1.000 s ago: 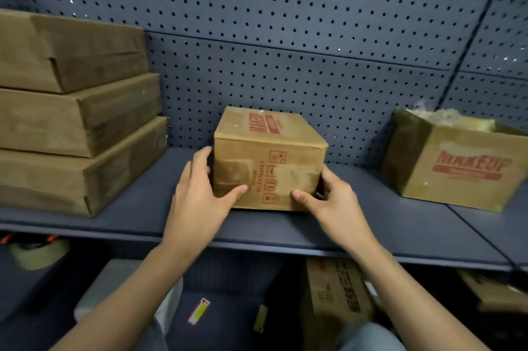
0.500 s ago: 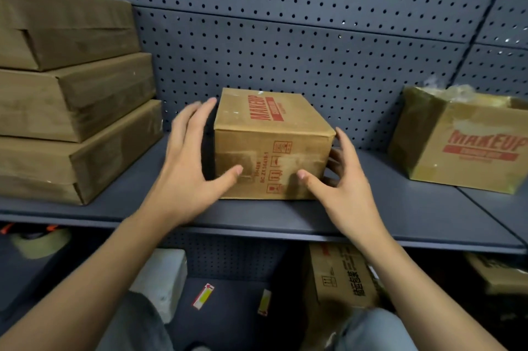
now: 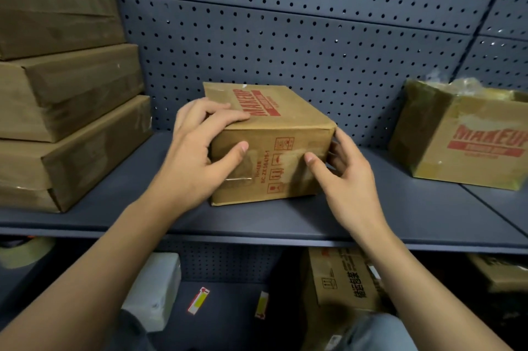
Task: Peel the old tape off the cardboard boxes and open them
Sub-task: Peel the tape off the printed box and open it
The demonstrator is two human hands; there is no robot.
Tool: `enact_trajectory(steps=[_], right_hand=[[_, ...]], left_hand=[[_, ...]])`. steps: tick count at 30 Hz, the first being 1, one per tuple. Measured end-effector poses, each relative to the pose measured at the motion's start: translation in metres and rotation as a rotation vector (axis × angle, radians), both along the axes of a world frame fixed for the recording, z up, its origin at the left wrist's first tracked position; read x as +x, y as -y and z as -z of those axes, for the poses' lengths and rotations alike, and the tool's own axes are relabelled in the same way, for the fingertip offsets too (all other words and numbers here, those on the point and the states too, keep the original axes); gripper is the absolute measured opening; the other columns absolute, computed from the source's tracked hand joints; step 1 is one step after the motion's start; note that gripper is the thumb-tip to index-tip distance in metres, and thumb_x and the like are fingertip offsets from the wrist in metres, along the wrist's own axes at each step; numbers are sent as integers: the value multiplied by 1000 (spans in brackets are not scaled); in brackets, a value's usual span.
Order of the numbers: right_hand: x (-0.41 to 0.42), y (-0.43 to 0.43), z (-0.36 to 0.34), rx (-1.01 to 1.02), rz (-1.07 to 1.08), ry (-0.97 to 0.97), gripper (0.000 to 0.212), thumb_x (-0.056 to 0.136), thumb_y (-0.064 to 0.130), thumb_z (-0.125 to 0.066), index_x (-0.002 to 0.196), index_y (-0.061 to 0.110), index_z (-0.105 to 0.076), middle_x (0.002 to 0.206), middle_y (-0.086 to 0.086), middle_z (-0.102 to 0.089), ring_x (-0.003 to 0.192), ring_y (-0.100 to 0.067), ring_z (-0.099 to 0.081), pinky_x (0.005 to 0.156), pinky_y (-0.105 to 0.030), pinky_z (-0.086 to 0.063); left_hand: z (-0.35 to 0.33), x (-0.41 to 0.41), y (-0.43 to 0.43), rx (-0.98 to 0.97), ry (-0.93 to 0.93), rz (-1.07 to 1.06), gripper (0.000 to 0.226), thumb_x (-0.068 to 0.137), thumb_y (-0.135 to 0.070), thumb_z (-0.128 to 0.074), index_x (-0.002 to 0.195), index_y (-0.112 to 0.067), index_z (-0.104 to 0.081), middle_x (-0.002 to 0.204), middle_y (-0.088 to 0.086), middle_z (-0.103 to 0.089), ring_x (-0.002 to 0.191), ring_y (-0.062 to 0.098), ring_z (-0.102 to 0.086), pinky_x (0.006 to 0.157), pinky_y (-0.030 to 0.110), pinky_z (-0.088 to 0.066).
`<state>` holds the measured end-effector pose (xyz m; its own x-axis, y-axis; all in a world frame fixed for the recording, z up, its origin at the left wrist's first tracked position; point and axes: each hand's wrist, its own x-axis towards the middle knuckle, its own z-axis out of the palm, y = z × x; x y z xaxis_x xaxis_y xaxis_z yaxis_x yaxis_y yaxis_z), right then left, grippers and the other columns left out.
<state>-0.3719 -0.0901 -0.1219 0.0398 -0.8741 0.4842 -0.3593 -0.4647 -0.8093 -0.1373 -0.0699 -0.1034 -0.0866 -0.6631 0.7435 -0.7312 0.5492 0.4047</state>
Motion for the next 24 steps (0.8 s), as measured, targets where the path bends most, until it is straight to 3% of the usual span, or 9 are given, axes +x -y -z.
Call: enact_trajectory(steps=[3,7,11,16,21,24], right_hand=[[3,-1,-5,3,54,36,33,93,29,-66,121,41,-53,97,44,-62,100,21,-56,81,-2,-44],[9,-1,-11,4,123,3,25,90,41,-66,110,34,-53,101,24,-64,99,6,-61,74,-6,-45],[12,-2,-13,26,157,-2,24,88,43,-66,106,33,-53,99,21,-64,106,-4,-59,73,-11,-43],[13,-3,-12,35,186,10,22,88,40,-66,105,30,-55,94,17,-65,89,10,-57,64,-3,-42],[12,-4,-11,46,176,8,17,91,32,-61,108,29,-56,98,16,-65,89,14,-56,65,1,-39],[13,-5,-7,64,167,46,20,90,34,-61,110,33,-57,103,20,-63,106,4,-57,74,-1,-40]], left_hand=[[7,-7,3,-17,-63,-13,38,89,-33,-58,126,-25,-61,124,-11,-42,132,20,-35,112,15,-17],[9,-14,4,-47,-92,-49,37,88,-35,-55,122,-22,-61,123,-10,-42,129,21,-36,110,9,-13],[11,-21,5,-74,-134,-88,38,86,-35,-54,119,-18,-62,121,-10,-43,127,24,-38,112,13,-14],[12,-28,5,-87,-185,-116,38,83,-34,-54,115,-15,-62,121,-8,-43,128,21,-37,109,9,-14],[13,-31,6,-111,-202,-129,37,81,-33,-54,112,-13,-62,119,-9,-42,126,17,-36,109,10,-15],[14,-34,7,-122,-218,-138,37,81,-32,-54,110,-11,-62,119,-8,-43,124,16,-36,109,10,-16]])
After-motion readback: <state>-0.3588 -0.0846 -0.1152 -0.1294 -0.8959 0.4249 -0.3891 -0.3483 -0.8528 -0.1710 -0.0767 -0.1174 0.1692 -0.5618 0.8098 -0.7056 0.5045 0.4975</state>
